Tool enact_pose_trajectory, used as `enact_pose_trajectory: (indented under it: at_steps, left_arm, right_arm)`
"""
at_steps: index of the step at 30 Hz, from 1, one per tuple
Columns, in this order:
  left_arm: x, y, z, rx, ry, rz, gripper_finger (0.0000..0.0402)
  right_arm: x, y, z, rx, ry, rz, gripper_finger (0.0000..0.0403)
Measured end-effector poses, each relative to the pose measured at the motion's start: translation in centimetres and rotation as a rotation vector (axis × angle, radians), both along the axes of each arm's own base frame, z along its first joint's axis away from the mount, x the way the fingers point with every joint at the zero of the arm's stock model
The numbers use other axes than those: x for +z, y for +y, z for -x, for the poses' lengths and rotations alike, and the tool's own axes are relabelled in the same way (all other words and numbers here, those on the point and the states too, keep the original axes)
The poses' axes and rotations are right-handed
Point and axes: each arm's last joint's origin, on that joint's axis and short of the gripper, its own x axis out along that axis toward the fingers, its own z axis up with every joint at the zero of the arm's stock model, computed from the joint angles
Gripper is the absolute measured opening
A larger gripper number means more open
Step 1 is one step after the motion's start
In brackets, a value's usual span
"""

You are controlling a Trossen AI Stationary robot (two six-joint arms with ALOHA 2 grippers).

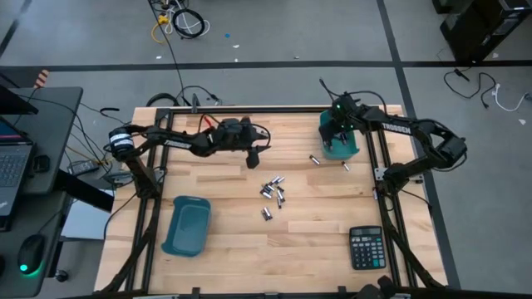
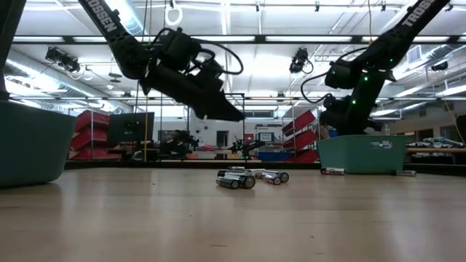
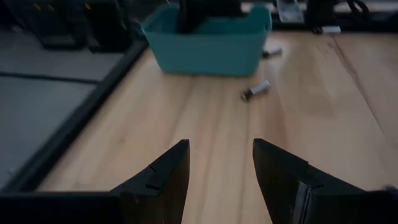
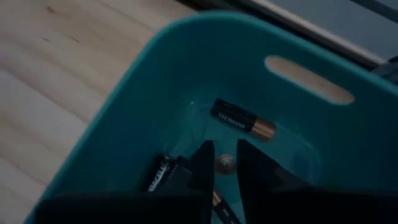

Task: Sort batteries
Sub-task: Put the black battery into the green bin

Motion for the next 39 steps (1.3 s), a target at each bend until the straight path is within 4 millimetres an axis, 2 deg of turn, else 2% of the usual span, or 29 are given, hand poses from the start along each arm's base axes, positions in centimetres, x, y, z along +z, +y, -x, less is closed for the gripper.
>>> enact_pose_trajectory:
  at_steps: [9,15,22,27,39]
  left_arm:
    - [-1.4,-0.1,0.7,-0.058,0.142,0.056,0.0177]
    - [-2.0,-2.0,0.7,-0.298,0.19,0.142,0.0177]
    - [-3.0,-3.6,1.1,-0.391,0.3,0.245,0.0177]
    - [-3.0,-4.9,1.1,-0.526,0.297,0.329,0.0177]
    - [-3.4,-8.2,1.0,-0.734,0.342,0.209,0.0177]
  right_arm:
    - [1.2,-0.4,-0.4,0.028,0.007,0.014,0.0094]
    - [2.4,-0.1,-1.6,0.115,0.011,0.019,0.0092]
    - [3.4,0.5,-3.0,0.195,0.003,0.053,0.0092]
    - [3.6,1.1,-3.7,0.24,0.002,0.057,0.0089]
    - [3.5,2.0,-4.3,0.276,0.014,0.037,0.0088]
